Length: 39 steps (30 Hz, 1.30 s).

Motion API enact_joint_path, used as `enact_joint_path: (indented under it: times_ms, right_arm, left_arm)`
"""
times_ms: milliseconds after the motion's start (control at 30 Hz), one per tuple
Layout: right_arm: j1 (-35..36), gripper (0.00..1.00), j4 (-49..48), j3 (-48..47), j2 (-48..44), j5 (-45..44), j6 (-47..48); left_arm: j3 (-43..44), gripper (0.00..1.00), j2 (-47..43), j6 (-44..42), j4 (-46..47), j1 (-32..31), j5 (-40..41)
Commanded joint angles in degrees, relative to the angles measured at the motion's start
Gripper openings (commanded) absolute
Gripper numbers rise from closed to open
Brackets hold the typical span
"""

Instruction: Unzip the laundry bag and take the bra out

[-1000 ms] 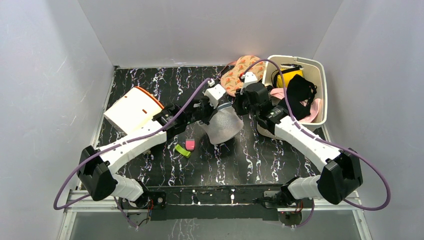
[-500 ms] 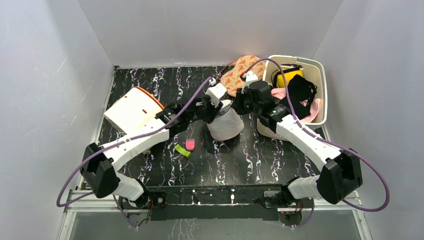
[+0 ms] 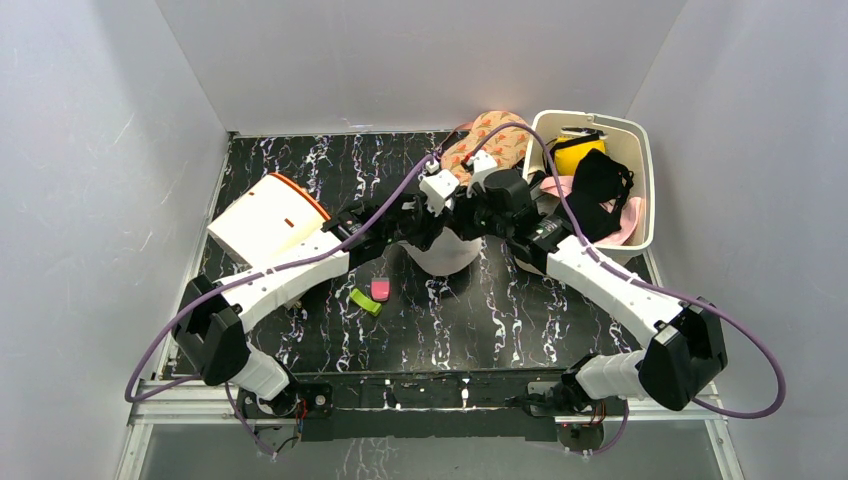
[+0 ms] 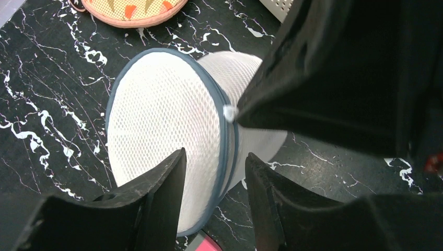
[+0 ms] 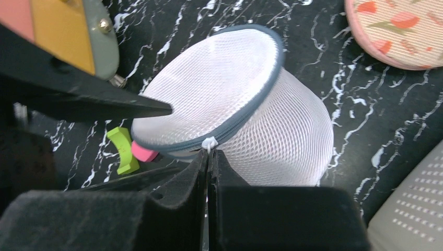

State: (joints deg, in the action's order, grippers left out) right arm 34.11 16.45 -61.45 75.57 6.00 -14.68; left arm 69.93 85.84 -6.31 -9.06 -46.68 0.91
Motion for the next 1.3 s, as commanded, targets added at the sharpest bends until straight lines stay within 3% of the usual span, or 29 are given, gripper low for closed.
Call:
enact_joint_path:
  times_ms: [0, 67, 333, 467, 800, 1267]
  right_arm:
    - [2.48, 0.00, -3.35, -2.97, -2.42, -0.06, -0.58]
    - [2.91, 0.00, -3.43, -2.97, -2.44, -0.35, -0.62]
    - [3.15, 0.00, -3.20, -1.84, -2.92, -3.38, -0.71]
    - [3.10, 0.00, -1.69, -1.83, -2.49, -6.36, -0.70]
    - [1.61, 0.00, -0.15, -1.74, -2.00, -13.26, -1.23]
    - [-6.53, 0.00, -0.11, -1.92, 0.95, -8.76, -1.43]
  left_arm:
    - [3.10, 0.44, 0.14, 0.64, -1.17, -0.14, 0.20]
    - [3.52, 0.42, 0.63, 0.67, -1.57, -0.21, 0.30]
    - [2.84, 0.08, -0.34, 0.04, -1.00, -0.50, 2.63]
    - [1.88, 0.00, -1.81, -0.27, 0.08, -0.48, 3.69]
    - [-0.74, 0.00, -5.95, -1.25, 3.01, -0.70, 3.87]
    - [-3.51, 0.00, -11.05, -2.48, 6.42, -0.95, 4.23]
